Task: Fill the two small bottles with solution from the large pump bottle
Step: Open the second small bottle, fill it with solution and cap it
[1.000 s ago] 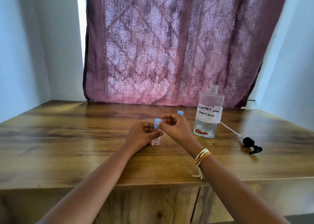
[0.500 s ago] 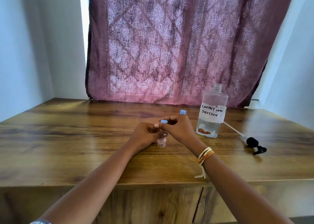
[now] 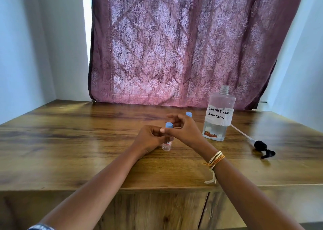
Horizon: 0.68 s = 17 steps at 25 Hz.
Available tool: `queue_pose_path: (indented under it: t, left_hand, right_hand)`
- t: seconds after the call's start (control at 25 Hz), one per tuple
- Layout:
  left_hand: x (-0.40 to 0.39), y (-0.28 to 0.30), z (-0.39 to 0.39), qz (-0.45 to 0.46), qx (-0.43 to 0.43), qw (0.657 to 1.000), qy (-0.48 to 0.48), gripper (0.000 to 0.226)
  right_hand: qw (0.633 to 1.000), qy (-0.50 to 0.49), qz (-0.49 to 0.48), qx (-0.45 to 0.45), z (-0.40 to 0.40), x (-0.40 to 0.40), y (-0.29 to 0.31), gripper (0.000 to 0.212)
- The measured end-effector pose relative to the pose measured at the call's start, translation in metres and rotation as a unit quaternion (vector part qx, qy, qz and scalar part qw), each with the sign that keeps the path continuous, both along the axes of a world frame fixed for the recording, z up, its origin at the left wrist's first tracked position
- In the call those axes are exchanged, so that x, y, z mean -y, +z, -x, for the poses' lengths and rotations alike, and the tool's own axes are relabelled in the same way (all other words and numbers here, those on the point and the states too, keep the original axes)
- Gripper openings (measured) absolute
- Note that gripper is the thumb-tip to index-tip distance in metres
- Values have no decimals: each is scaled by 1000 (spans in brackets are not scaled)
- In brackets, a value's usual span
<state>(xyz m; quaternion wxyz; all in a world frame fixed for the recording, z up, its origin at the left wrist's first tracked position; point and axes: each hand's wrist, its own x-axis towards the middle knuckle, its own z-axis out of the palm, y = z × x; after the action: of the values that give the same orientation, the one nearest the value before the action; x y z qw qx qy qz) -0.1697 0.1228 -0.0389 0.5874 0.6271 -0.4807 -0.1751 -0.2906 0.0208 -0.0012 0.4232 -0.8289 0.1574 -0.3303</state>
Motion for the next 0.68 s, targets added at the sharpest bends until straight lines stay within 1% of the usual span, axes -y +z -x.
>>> queue_pose_path:
  t: [0.12, 0.2, 0.28, 0.36, 0.44, 0.48, 0.56, 0.68]
  left_hand:
    - [0, 0, -1, -6, -11, 1000, 12, 17]
    - [0, 0, 1, -7, -7, 1000, 13, 17]
    - [-2, 2, 2, -9, 4, 1000, 8, 18]
    - [-3, 2, 2, -3, 9, 1000, -8, 20]
    - [-4, 2, 2, 2, 8, 1000, -11, 19]
    - [-4, 1, 1, 1, 9, 1000, -6, 18]
    - [-3, 1, 1, 2, 15, 1000, 1, 16]
    - [-2, 2, 2, 2, 3, 1000, -1, 15]
  right_hand:
    - [997, -8, -73, 36, 2, -1, -1, 52]
    - [995, 7, -97, 38, 6, 1, -2, 51]
    - [994, 32, -102, 20, 8, 2, -2, 54]
    - [994, 48, -96, -3, 8, 1, -3, 65]
    - [997, 18, -78, -5, 6, 1, -4, 78]
    - [997, -1, -72, 4, 4, 1, -5, 81]
    - [997, -21, -72, 25, 2, 1, -6, 79]
    - [997, -21, -73, 26, 2, 1, -4, 70]
